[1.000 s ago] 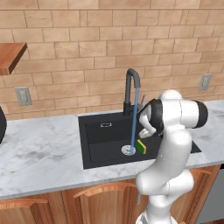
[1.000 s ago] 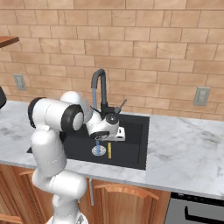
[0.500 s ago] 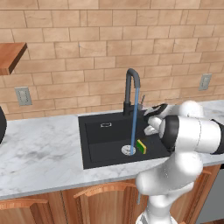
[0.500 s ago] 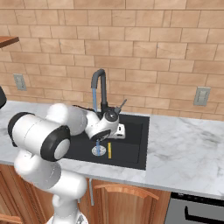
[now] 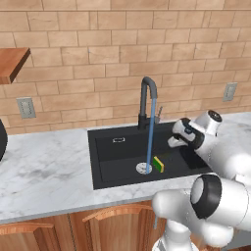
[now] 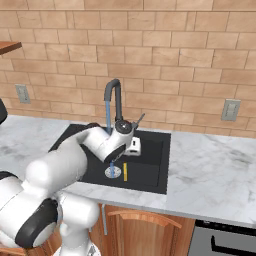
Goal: Soak the sponge with water for a few seconds and then drop it inside the sink.
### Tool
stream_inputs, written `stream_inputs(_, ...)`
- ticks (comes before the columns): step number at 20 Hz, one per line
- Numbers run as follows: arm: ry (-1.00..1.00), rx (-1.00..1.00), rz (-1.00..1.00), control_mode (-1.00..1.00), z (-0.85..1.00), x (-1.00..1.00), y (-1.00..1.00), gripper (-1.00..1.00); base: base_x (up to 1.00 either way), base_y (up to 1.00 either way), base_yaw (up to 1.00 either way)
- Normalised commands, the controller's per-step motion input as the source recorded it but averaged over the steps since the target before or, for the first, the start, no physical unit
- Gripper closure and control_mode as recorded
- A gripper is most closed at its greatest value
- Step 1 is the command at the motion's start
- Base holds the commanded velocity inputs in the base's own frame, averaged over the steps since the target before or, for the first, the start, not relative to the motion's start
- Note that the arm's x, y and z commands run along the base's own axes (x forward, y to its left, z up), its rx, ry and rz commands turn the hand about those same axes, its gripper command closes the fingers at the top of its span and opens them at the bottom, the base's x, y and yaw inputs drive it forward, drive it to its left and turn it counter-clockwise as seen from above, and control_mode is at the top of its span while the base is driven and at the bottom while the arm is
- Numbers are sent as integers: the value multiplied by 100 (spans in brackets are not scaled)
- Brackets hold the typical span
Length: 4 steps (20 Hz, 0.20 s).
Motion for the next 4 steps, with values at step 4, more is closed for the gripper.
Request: stream_inputs(4,0,4,-3,-100,72,-53,0,-100,0,0,0)
